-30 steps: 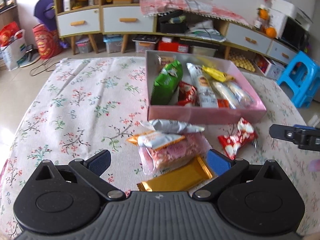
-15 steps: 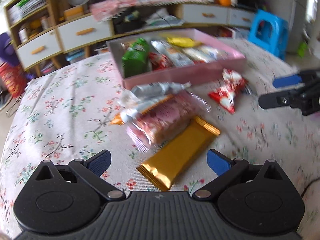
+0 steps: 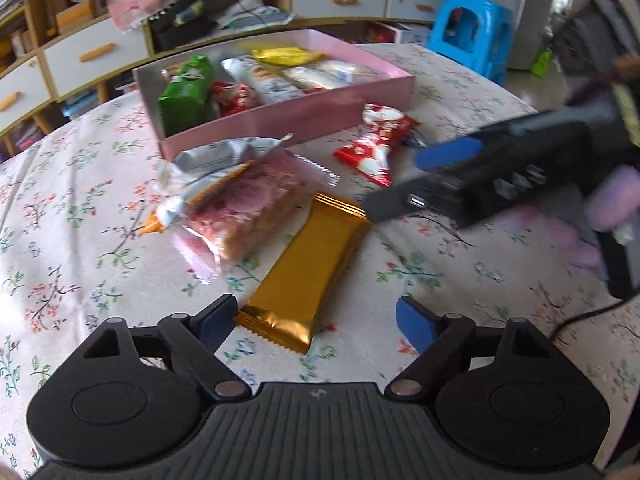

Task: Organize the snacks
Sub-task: 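Grasp the gold bar with the left tool while the right tool grasps a red candy bag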

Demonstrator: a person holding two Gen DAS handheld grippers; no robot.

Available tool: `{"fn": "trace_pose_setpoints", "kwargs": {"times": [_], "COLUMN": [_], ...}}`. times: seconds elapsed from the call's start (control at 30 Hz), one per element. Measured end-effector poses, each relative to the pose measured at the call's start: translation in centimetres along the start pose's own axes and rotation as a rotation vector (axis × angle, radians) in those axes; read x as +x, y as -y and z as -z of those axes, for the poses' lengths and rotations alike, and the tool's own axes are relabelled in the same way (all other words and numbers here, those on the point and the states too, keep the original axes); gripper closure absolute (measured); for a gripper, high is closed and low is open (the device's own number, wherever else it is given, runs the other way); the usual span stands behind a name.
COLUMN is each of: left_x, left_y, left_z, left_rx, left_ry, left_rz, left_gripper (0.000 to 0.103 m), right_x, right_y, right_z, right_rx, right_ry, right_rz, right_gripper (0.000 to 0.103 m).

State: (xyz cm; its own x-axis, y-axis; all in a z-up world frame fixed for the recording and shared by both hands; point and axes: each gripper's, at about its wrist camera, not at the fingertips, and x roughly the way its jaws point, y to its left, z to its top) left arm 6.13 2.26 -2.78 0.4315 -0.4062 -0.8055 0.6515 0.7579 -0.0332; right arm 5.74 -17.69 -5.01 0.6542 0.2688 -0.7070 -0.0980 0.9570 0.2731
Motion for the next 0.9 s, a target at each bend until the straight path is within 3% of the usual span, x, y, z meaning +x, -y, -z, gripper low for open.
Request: {"fn": "trace_pose_setpoints", "kwargs": {"times": [0.2,0.4,0.47,0.57,0.67,0.8,0.9], "left_x": [0.0,0.7,0.9,1.1,1.3,1.5,1.5], "left_y": [0.4,0.9,1.0,1.0,1.0,1.3,1.5], "left_z": [-0.3,-0.8,-1.1,-1.7,-2.2,-2.6,-2.9], "left_rx": [0.009,-0.010,-0.020,-0.039,-0.051,-0.062,-0.079], "left_ry": [-0.007,0.023,0.032,0.039,0.037,0.029,0.018], "left_rz": [0.049,-0.031,-0.046,-0.064,-0.084,-0.101,-0.110], "left_gripper": [0.030,0.032,0.038,0.051,0.060,0.066,0.070], "right_x": [0.9,1.2,1.1,1.1,1.0,0.8,0.7], "right_y": [0.2,1.4,1.8,2.3,2.8,3.7,4.0], "right_z": [-1.0,-1.8,-1.9,-2.2,-2.3,-2.5,-2.5], "right_rx": [0.061,0.164,0.192,0.214,0.228,0.253,0.252], "right_ry": [0.035,0.071,0.080,0.087,0.090,0.081,0.064], "right_rz": [0.036,0.090,0.111,0.139,0.163,0.148,0.125], "right_gripper": [0.003,0.005,0.008,0.019,0.037,0.061,0.065]}}
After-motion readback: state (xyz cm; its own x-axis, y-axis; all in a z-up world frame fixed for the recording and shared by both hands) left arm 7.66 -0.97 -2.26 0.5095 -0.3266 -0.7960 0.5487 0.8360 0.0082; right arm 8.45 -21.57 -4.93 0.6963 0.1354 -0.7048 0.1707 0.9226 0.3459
